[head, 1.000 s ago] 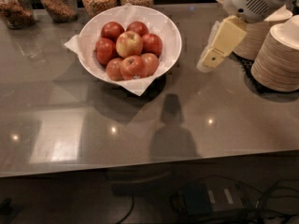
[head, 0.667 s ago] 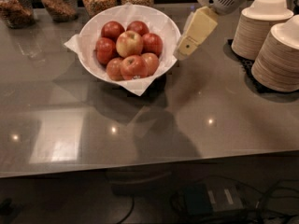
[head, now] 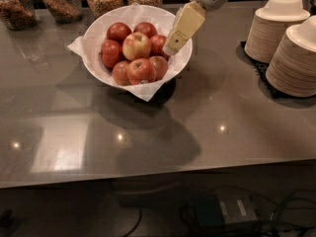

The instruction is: Pick apple from white bowl

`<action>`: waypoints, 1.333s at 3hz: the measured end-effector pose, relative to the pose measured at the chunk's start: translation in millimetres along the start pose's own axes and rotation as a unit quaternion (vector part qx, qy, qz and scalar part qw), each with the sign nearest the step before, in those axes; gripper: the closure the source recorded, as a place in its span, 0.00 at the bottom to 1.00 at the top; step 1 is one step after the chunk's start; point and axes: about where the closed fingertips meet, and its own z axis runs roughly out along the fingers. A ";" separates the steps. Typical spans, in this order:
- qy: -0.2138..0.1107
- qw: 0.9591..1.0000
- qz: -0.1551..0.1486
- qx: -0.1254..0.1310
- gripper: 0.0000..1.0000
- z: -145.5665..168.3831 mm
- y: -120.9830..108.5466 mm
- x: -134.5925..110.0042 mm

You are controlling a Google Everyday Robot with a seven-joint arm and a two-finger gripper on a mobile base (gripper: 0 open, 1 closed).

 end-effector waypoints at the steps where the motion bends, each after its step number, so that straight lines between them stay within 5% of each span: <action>1: -0.018 1.000 0.007 0.014 0.00 13.4 -1.2 -9.3; 3: -0.067 0.997 0.021 0.016 0.00 56.4 2.4 -44.5; 4: -0.079 0.996 0.031 0.004 0.13 76.0 4.3 -54.7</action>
Offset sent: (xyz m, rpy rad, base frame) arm 0.0301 0.0729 -0.0207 0.1681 -0.0743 -0.0304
